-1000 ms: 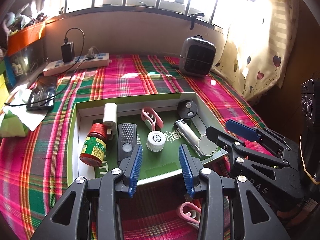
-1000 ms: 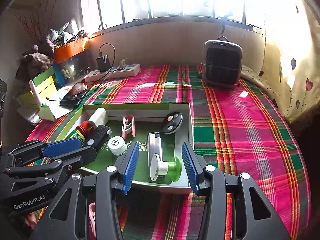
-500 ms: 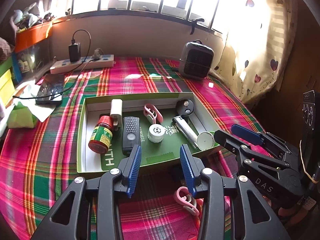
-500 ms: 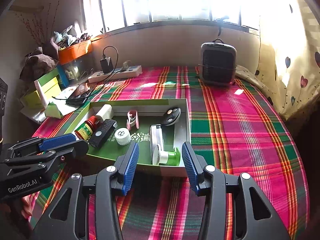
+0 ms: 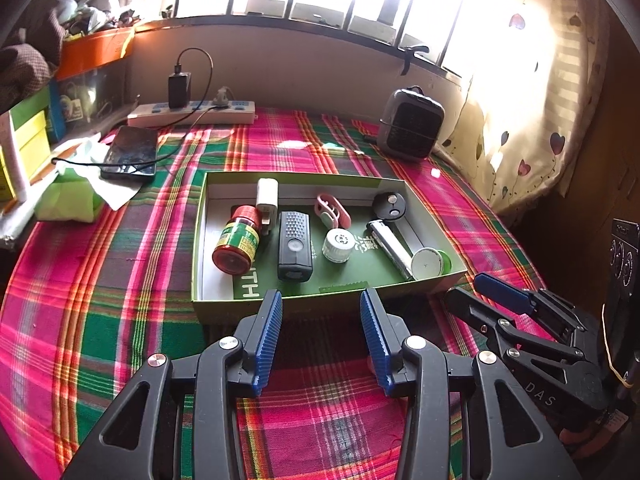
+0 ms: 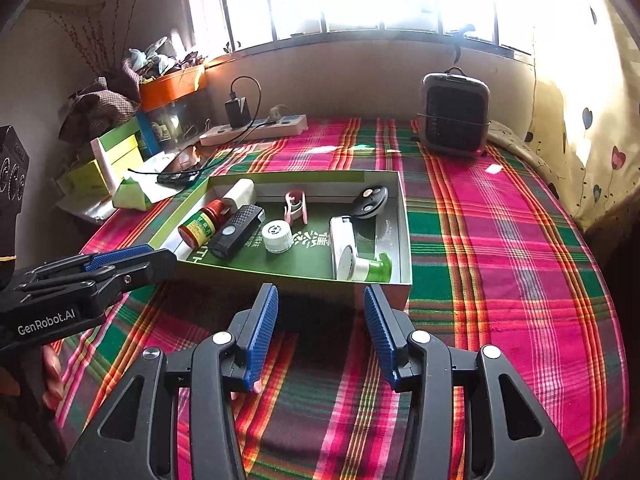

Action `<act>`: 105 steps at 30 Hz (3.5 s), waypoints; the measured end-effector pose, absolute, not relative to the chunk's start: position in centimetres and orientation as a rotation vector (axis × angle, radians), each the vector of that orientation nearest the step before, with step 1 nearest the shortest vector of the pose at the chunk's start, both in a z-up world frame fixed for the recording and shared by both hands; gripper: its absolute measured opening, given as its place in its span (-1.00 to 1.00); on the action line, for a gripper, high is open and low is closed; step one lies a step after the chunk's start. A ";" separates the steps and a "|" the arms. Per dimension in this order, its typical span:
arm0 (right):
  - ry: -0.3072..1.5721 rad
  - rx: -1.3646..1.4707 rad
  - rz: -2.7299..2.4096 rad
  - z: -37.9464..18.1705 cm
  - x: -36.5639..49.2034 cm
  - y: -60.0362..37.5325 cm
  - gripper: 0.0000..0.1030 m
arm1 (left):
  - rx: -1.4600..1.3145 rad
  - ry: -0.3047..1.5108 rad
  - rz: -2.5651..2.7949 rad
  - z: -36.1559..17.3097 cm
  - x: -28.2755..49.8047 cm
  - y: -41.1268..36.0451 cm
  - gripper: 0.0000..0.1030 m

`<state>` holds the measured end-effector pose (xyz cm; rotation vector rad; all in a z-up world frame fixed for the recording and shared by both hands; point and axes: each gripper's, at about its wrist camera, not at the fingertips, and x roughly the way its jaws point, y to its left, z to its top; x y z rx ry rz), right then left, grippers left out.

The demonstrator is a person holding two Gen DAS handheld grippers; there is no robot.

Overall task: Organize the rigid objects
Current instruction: 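Withdraw both open grippers from the tray toward the pink clip, then grasp the pink plastic clip with the right gripper, then grasp the blue USB stick with the left gripper while the right holds the pink clip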

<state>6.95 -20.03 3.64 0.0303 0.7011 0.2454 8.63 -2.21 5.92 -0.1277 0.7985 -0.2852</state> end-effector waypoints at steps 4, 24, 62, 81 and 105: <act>0.719 0.044 0.268 3.3 6.7 -19.7 -0.10 | -0.136 0.805 -0.280 5.6 8.3 -1.7 -0.22; 0.813 -0.007 0.391 1.0 6.0 -16.1 -0.10 | -0.159 0.850 -0.258 3.4 7.0 0.0 -0.22; 0.869 0.001 0.378 -0.1 5.7 -17.7 -0.51 | -0.123 0.903 -0.316 2.7 8.2 -2.3 -0.22; 0.837 0.119 0.180 0.4 4.4 -26.5 -0.51 | -0.075 0.974 -0.444 2.0 11.1 -8.5 -0.22; 0.836 0.170 0.162 0.1 4.4 -28.2 -0.51 | 0.071 0.926 -0.518 2.9 8.8 -12.5 -0.22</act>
